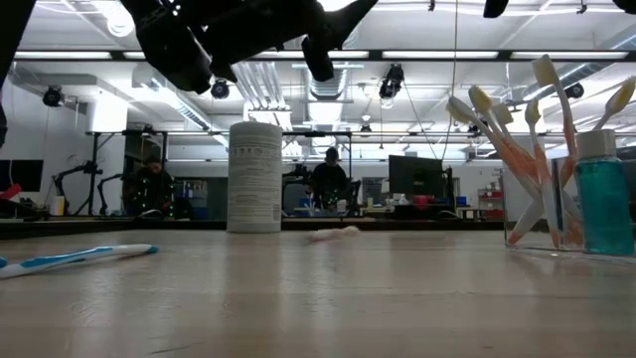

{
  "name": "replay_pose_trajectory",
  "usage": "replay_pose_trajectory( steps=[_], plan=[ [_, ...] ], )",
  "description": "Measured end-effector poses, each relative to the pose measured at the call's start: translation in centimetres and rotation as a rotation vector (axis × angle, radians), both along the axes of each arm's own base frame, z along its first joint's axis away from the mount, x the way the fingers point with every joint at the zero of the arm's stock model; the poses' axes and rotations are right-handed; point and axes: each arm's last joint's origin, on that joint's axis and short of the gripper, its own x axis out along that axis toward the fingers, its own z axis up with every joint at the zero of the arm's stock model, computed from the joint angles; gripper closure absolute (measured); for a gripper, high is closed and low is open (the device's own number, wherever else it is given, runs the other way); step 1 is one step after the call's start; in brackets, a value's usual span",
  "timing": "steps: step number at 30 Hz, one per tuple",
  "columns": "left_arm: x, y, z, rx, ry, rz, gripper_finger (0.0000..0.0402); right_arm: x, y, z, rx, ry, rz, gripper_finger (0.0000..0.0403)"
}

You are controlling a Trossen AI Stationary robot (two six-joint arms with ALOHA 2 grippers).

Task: Pick & Place toothbrushing station
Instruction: Put the orange toothbrush into the top section of the transparent organizer

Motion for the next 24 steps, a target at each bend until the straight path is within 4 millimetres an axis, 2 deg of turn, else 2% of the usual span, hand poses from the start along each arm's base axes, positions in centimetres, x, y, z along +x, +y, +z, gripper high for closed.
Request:
replay_pose_trajectory(
  steps=[7, 10, 12, 17, 19, 24],
  plan=[
    [0.0, 0.2, 0.0, -0.012, 0.005, -0.002, 0.0158, 0.0, 0.0, 0.0, 0.003, -0.001, 0.001, 0.0372],
    [0.2, 0.7, -0.3, -0.077, 0.078, -0.023, 0.0158, 0.0, 0.0, 0.0, 0.003, -0.001, 0.0, 0.0372],
    [0.4, 1.4, -0.9, -0.146, 0.231, -0.025, 0.0158, 0.0, 0.0, 0.0, 0.003, -0.001, 0.0, 0.0372],
    [-0.7, 2.8, -2.9, -0.316, 0.78, 0.056, 0.0158, 0.0, 0.0, -0.1, 0.001, 0.006, 0.0, 0.0372],
    [-1.5, 3.1, -2.4, -0.298, 0.948, 0.125, 0.0158, 0.0, 0.0, -0.1, -0.001, 0.008, -0.001, 0.0372],
    [-2.5, 3.7, 0.1, -0.182, 1.187, 0.33, 0.0158, 0.0, 0.0, -0.1, -0.014, 0.011, -0.005, 0.0372]
  ],
)
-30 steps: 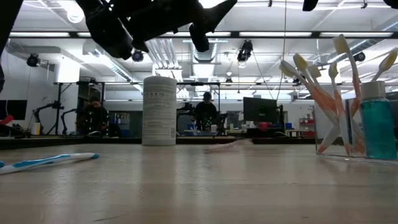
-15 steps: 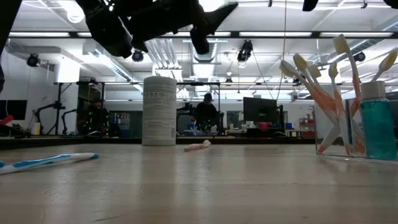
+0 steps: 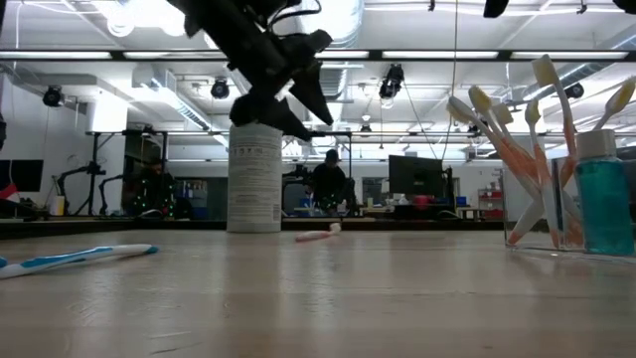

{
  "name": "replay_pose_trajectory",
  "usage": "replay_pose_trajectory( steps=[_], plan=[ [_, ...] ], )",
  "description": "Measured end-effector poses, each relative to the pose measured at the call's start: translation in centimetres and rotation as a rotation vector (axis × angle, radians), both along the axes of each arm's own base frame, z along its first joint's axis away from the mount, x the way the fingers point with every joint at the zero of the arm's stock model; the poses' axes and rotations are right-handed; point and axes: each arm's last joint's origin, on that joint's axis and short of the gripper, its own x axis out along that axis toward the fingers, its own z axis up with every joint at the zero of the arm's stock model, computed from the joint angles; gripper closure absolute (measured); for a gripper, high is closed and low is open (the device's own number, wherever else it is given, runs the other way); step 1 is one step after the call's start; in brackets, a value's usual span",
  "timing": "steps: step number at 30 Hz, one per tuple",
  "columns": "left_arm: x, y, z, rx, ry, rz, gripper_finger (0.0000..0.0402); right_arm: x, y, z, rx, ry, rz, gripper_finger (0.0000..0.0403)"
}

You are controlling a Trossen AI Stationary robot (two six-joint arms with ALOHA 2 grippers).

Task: Pick & Place toothbrushing station
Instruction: Put the orange toothbrush into the top section of the transparent organizer

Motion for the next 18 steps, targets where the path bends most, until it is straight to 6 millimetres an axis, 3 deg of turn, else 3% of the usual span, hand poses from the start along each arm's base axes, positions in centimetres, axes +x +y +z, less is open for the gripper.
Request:
replay_pose_trajectory(
  steps=[4, 7, 18],
  plan=[
    [0.3, 0.2, 2.2, 0.056, 0.055, -0.029, 0.0158, 0.0, 0.0, 0.0, -0.011, 0.004, -0.007, 0.0372],
    [0.4, 0.2, 2.2, 0.056, 0.076, -0.034, 0.0158, 0.0, 0.0, 0.0, -0.009, 0.003, -0.011, 0.0372],
    [0.8, 1.1, -2.7, -0.029, 0.279, 0.016, 0.0158, 0.0, 0.0, 0.0, -0.007, 0.004, -0.01, 0.0374]
  ],
)
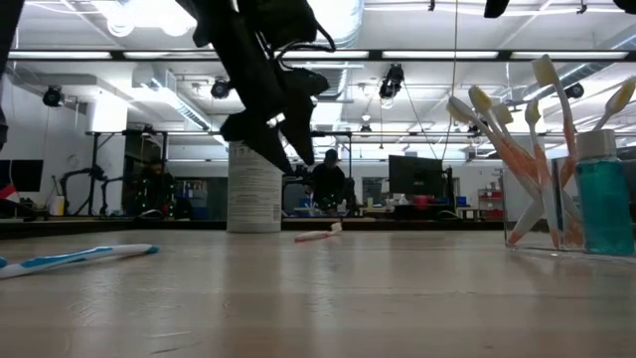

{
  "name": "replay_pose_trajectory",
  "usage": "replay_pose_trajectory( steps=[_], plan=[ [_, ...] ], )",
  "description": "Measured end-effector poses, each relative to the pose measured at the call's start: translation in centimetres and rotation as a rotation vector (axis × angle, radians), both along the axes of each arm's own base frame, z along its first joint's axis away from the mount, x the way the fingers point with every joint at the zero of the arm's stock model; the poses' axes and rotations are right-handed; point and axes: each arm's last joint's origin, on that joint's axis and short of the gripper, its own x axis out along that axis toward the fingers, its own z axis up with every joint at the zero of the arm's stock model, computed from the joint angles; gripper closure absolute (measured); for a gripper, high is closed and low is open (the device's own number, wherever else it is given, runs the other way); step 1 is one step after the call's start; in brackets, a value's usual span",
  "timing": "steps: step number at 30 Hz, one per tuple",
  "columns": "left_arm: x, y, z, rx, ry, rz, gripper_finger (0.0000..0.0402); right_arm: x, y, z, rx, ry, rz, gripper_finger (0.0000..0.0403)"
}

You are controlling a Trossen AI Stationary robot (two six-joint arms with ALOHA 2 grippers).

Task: Pick & Place toothbrushing station
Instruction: Put the orange toothbrush into the top section of the transparent organizer

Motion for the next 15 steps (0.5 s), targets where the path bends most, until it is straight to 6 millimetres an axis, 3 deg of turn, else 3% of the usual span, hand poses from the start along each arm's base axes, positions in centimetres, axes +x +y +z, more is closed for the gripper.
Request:
replay_pose_trajectory(
  steps=[11, 15],
  plan=[
    [2.0, 0.2, -4.5, -0.088, 0.07, 0.023, 0.0158, 0.0, 0.0, 0.0, 0.0, 0.001, 0.0, 0.0374],
    [2.4, 0.2, -4.7, -0.087, 0.044, 0.026, 0.0158, 0.0, 0.0, 0.0, 0.0, 0.001, 0.0, 0.0374]
  ],
)
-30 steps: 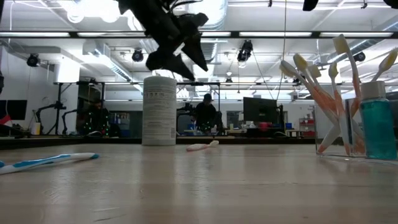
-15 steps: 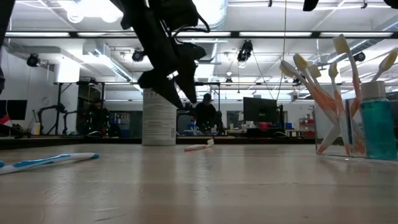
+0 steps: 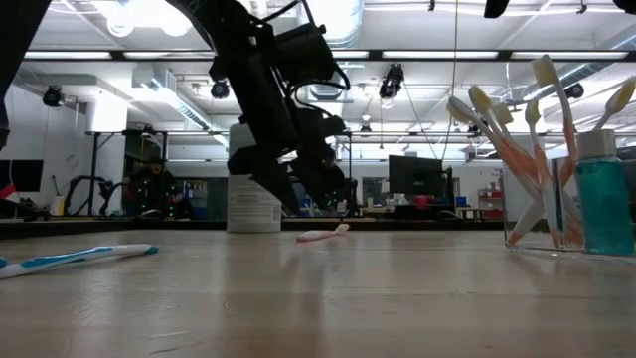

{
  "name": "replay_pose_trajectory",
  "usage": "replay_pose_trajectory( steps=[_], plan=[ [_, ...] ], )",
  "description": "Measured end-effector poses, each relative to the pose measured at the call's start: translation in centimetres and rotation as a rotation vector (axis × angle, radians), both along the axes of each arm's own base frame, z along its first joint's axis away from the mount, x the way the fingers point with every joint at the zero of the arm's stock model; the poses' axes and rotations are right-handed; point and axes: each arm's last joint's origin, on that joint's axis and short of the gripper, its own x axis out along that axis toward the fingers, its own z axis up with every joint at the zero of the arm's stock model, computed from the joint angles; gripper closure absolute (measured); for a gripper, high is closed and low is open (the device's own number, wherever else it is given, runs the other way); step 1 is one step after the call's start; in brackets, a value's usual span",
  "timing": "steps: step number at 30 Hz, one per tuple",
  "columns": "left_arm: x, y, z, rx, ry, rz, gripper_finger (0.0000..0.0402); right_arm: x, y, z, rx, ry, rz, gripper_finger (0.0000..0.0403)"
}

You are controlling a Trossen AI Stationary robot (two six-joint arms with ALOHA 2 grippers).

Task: Pick & Place toothbrushing station
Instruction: Put the orange toothbrush into the top section of the transparent organizer

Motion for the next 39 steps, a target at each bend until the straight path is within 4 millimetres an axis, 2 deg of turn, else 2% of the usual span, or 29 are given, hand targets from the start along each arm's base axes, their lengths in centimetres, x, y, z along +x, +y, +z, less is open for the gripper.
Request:
replay_pose_trajectory(
  steps=[5, 10, 18, 26, 33, 39],
  plan=[
    [0.4, 0.3, -0.7, 0.076, 0.005, 0.021, 0.0158, 0.0, 0.0, 0.0, 0.0, 0.001, 0.0, 0.0374],
    [0.5, 0.5, -1.6, 0.078, 0.035, 0.023, 0.0158, 0.0, 0.0, 0.0, 0.012, -0.003, 0.003, 0.0374],
    [0.5, 0.6, -1.5, 0.118, 0.044, 0.001, 0.0158, 0.0, 0.0, 0.0, 0.018, -0.004, 0.005, 0.0374],
    [0.7, 0.3, -1.7, 0.025, 0.014, -0.066, 0.0158, 0.0, 0.0, 0.0, 0.017, -0.004, 0.005, 0.0374],
    [1.7, 0.4, -0.9, 0.038, -0.117, -0.07, 0.0158, 0.0, 0.0, 0.0, 0.015, -0.003, 0.004, 0.0374],
    [1.9, 0.7, 1.6, 0.218, -0.225, 0.021, 0.0158, 0.0, 0.0, -0.1, 0.017, -0.001, 0.005, 0.0374]
  ],
)
